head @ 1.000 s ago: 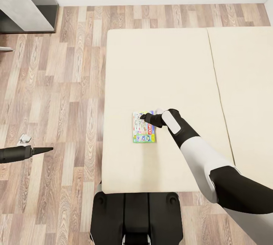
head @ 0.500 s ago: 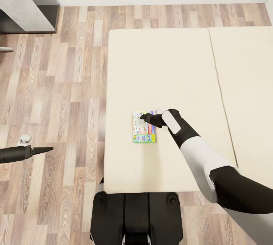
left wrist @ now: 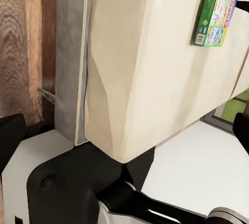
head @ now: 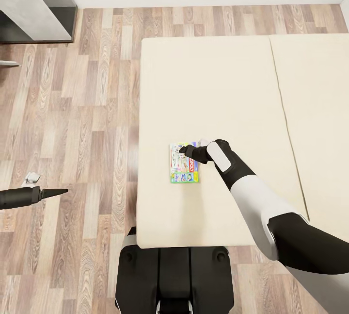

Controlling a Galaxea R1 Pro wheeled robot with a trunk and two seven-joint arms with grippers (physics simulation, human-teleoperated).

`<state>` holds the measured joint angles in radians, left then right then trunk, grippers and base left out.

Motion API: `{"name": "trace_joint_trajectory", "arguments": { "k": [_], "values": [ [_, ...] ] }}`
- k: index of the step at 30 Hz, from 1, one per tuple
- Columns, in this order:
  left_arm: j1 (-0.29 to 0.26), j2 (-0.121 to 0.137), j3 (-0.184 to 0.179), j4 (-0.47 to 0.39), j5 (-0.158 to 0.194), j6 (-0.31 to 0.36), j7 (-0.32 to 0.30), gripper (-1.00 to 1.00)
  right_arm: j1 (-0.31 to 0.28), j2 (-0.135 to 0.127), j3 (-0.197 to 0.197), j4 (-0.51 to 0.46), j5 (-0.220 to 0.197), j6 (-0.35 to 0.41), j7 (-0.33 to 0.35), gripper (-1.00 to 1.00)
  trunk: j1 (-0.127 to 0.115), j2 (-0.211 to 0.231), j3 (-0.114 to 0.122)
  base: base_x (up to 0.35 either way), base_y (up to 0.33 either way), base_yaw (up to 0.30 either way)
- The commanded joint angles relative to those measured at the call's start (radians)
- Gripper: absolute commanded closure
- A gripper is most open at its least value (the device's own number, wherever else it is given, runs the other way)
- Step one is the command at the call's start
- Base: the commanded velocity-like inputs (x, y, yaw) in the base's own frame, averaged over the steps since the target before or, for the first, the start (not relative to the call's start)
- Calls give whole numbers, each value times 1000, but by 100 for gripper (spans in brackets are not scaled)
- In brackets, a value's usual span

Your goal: Put all the toys in the child's room - the three board games (two on the bed and one on the table), the two jigsaw puzzles on the table, and the tennis ball on the table - inside the toy box on the table in the child's room.

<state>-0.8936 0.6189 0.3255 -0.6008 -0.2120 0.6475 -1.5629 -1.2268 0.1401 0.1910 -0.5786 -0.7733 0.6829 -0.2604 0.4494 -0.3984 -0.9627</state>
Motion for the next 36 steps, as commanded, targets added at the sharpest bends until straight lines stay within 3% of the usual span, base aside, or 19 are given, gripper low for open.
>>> {"name": "trace_joint_trajectory", "arguments": {
  "k": [1, 36],
  "values": [
    [-1, -1, 4, -1, -10, 11, -8, -100, 0, -1, 4, -1, -11, 1, -10, -100, 1, -2, -1, 0, 33, 0],
    [-1, -1, 4, -1, -10, 11, -8, -100, 0, -1, 4, -1, -11, 1, -10, -100, 1, -2, -1, 0, 87, 0]
  ]
}}
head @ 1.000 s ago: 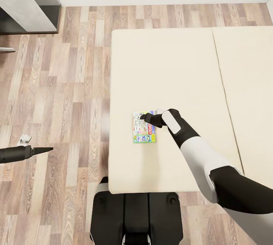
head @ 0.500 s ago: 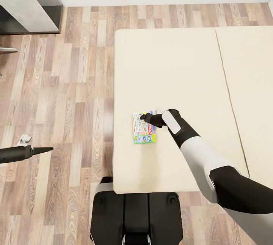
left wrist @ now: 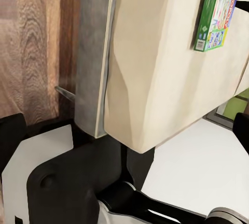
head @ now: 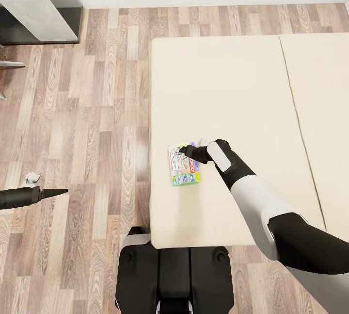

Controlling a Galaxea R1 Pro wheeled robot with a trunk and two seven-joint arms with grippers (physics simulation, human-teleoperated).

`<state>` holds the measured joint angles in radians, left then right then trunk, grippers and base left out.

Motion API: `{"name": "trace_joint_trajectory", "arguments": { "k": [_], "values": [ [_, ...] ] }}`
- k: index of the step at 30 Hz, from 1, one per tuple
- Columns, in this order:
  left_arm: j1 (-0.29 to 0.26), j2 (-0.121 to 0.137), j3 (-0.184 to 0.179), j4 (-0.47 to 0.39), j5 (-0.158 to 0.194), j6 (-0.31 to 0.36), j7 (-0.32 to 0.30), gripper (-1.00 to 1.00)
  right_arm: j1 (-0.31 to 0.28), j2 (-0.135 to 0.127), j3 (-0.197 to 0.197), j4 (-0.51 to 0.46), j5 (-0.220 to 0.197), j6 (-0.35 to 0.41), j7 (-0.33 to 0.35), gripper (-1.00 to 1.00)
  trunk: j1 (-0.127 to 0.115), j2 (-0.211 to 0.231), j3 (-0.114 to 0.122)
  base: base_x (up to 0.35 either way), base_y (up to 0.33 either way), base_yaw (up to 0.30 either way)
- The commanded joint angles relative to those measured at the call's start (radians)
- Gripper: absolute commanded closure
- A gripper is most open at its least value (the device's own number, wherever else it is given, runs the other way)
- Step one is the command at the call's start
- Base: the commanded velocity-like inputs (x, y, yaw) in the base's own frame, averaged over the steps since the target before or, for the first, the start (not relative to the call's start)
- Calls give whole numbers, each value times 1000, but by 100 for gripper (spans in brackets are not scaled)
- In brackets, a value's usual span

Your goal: Put all the toys in the child's room - the three board games (two on the bed and one on the table), the two jigsaw puzzles on the table, and the tennis ball on the table - inside the toy box on the table in the child's room.

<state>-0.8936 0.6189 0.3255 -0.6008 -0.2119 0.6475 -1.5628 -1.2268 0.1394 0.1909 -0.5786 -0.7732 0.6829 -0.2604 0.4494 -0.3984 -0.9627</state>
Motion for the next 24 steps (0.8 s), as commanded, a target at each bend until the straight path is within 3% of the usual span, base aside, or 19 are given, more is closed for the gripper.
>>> {"name": "trace_joint_trajectory", "arguments": {
  "k": [1, 24],
  "values": [
    [-1, -1, 4, -1, -10, 11, -8, -100, 0, -1, 4, -1, -11, 1, -10, -100, 1, -2, -1, 0, 21, 0],
    [-1, 0, 6, -1, -10, 10, -8, -100, 0, -2, 2, 0, -10, -2, -10, -100, 1, -2, -1, 0, 2, 0]
  ]
}}
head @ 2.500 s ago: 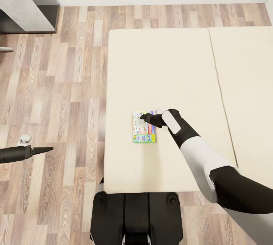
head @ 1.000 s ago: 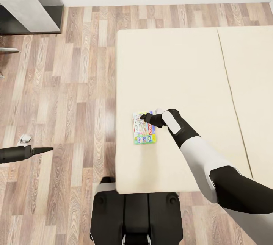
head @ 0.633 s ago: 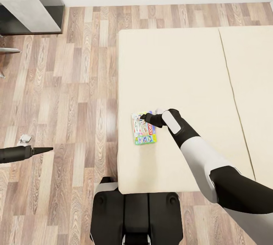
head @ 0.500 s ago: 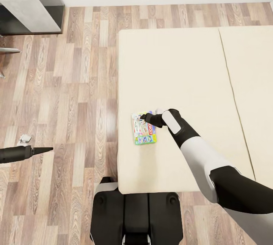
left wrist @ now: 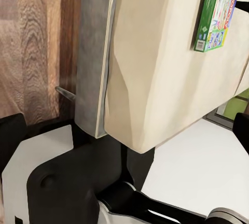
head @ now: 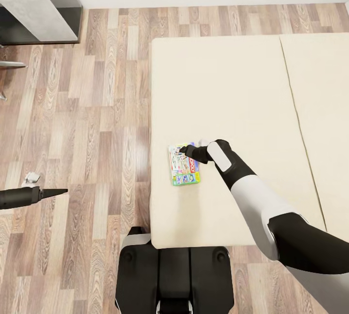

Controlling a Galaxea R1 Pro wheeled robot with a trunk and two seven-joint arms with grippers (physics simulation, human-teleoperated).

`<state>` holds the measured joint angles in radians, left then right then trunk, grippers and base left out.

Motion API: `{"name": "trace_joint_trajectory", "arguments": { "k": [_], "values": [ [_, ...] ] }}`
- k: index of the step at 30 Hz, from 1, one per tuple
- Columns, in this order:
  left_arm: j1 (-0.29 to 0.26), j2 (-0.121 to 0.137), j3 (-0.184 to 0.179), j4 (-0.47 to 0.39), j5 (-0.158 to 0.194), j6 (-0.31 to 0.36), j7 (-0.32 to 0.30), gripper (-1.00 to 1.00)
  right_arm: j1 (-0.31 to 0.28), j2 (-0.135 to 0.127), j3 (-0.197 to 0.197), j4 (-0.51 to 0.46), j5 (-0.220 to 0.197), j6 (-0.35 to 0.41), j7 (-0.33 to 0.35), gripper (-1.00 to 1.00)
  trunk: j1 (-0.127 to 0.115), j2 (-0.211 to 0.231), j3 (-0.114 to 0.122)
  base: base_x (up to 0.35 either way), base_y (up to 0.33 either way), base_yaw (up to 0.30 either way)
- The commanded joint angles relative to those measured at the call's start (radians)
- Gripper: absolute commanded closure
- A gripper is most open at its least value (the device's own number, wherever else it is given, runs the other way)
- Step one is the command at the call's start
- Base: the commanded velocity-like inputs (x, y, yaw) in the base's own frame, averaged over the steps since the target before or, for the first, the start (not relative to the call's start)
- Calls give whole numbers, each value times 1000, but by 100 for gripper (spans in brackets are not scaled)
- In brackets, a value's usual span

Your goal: Put all the toys in the child's room - the three board games (two on the bed and one on the table), the two jigsaw puzzles on the table, and the tennis ball on the table - inside the toy box on the table in the child's room.

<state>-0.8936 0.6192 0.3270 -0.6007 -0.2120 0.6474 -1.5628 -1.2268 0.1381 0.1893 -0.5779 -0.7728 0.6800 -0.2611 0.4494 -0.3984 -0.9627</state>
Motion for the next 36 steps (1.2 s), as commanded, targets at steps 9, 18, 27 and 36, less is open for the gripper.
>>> {"name": "trace_joint_trajectory", "arguments": {
  "k": [9, 18, 27, 36],
  "values": [
    [-1, -1, 4, -1, -10, 11, -8, -100, 0, -1, 4, 0, -12, 0, -10, -100, 1, -2, -1, 0, 0, 0],
    [-1, 0, 4, -1, -10, 10, -8, -100, 0, -1, 3, 3, -15, 2, -10, -100, 1, -2, -1, 0, 0, 0],
    [-1, -1, 3, -1, -10, 10, -8, -100, 0, 1, 3, 65, -19, 5, -12, -100, 1, -2, -1, 0, 0, 0],
    [-1, -1, 3, -1, -10, 10, -8, -100, 0, 4, 1, 73, -27, 6, -11, -100, 1, -2, -1, 0, 0, 0]
  ]
}}
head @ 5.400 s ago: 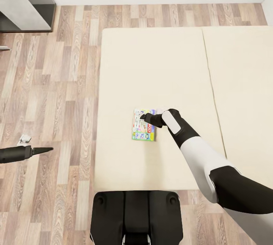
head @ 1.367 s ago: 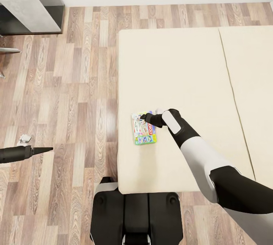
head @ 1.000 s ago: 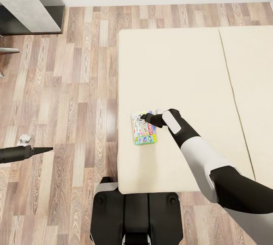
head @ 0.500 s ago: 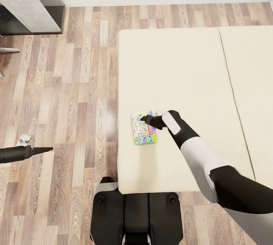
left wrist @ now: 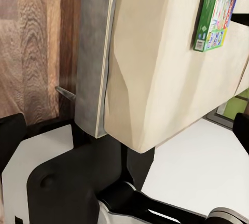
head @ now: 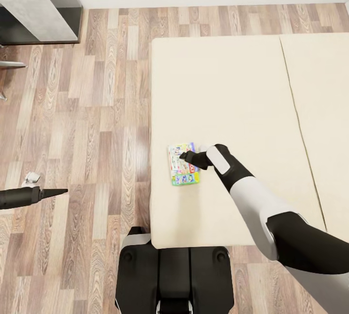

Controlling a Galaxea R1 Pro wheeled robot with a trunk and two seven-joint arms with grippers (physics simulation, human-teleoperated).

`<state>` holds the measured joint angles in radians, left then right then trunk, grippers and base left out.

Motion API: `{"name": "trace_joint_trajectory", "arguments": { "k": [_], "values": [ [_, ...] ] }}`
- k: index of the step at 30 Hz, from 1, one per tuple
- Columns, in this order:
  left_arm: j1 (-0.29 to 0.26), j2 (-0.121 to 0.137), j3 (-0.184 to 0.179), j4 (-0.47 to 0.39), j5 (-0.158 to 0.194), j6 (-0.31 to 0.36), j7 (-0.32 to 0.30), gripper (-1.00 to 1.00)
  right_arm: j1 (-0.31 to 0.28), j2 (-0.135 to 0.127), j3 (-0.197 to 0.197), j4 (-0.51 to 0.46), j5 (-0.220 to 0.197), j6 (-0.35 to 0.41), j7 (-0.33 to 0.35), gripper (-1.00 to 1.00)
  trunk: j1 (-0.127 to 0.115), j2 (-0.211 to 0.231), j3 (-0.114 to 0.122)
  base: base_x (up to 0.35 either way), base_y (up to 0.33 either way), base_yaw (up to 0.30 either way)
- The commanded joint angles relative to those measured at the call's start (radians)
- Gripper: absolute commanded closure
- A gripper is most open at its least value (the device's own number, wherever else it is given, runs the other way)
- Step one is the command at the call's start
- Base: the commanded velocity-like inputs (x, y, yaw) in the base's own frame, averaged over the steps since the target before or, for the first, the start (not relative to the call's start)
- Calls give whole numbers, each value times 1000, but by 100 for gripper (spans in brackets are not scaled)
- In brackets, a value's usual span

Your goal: Put all the toys in the child's room - the three board games (two on the bed and one on the table), the two jigsaw puzzles on the table, and the tennis ball on the table - inside the toy box on the table in the child's room.

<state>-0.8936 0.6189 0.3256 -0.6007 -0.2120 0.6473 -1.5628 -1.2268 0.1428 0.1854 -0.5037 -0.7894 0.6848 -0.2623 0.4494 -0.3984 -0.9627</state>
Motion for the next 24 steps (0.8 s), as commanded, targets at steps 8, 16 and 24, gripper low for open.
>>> {"name": "trace_joint_trajectory", "arguments": {
  "k": [8, 16, 24],
  "values": [
    [-1, -1, 4, -1, -9, 11, -8, -100, 0, 8, 4, 0, -13, 2, -9, -100, 1, -2, -1, 0, 0, 0],
    [-1, -1, 4, -1, -9, 10, -8, -100, 0, 29, 3, 11, -13, 1, -9, -100, 1, -2, -1, 0, 0, 0],
    [-1, -1, 4, -1, -9, 10, -8, -100, 0, 32, 3, 11, -13, 1, -8, -100, 1, -2, -1, 0, 0, 0]
  ]
}}
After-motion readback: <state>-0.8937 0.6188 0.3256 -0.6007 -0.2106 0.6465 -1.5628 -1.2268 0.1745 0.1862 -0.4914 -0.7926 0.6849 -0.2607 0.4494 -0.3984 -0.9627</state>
